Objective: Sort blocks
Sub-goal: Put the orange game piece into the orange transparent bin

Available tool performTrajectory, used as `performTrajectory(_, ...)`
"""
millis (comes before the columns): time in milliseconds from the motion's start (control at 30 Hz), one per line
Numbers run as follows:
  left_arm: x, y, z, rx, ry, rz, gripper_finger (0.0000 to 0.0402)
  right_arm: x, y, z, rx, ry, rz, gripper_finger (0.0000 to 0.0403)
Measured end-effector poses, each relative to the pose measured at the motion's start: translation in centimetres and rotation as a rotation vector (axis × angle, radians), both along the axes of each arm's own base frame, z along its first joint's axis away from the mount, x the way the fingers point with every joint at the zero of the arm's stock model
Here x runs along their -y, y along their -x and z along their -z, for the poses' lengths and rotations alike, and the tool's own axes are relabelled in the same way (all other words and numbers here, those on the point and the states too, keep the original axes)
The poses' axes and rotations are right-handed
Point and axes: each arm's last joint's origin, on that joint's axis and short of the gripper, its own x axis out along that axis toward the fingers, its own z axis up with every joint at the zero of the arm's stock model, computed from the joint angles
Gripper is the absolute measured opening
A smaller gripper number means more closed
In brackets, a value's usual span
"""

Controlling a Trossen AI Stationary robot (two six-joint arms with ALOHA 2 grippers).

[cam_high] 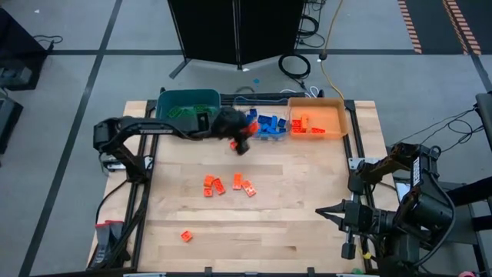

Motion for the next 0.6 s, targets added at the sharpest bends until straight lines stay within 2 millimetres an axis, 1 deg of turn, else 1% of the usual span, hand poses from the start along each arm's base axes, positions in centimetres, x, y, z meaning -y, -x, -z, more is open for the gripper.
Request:
performTrajectory(67,-0.2,-0.8,-2.0,0.123,-0.026,-0.041,0.0137,0.0,0.0,0.0,0.0,0.002,-0.001,0.0)
performTrajectory(133,-0.6,-2.2,-3.2,0.262,-0.049,-0.078,0.0137,0.0,0.0,0.0,-0.001,0.006,-0.003,0.0)
performTrajectory(200,-0.9,-3.1,-3.8,0.339,-0.056,-0.12,0.0137,0.0,0.0,0.0,-0.001,0.006,-0.003,0.0)
performTrajectory(267,-1.4,-4.5,-5.0,0.447,-0.073,-0.16,0.0137,0.0,0.0,0.0,-0.001,0.01,-0.005,0.0)
performTrajectory(333,-1.8,-6.0,-5.1,0.458,-0.084,-0.18,0.0137,0.0,0.0,0.0,-0.004,0.019,-0.01,0.0)
performTrajectory(367,-2.0,-7.0,-5.2,0.47,-0.087,-0.181,0.0137,0.0,0.0,0.0,-0.005,0.027,-0.014,0.0)
performTrajectory(467,-2.7,-10.2,-4.6,0.458,-0.085,-0.177,0.0137,0.0,0.0,0.0,-0.007,0.033,-0.017,0.0)
performTrajectory(600,-3.2,-13.9,-5.3,0.518,-0.096,-0.18,0.0137,0.0,0.0,0.0,-0.011,0.036,-0.022,0.0)
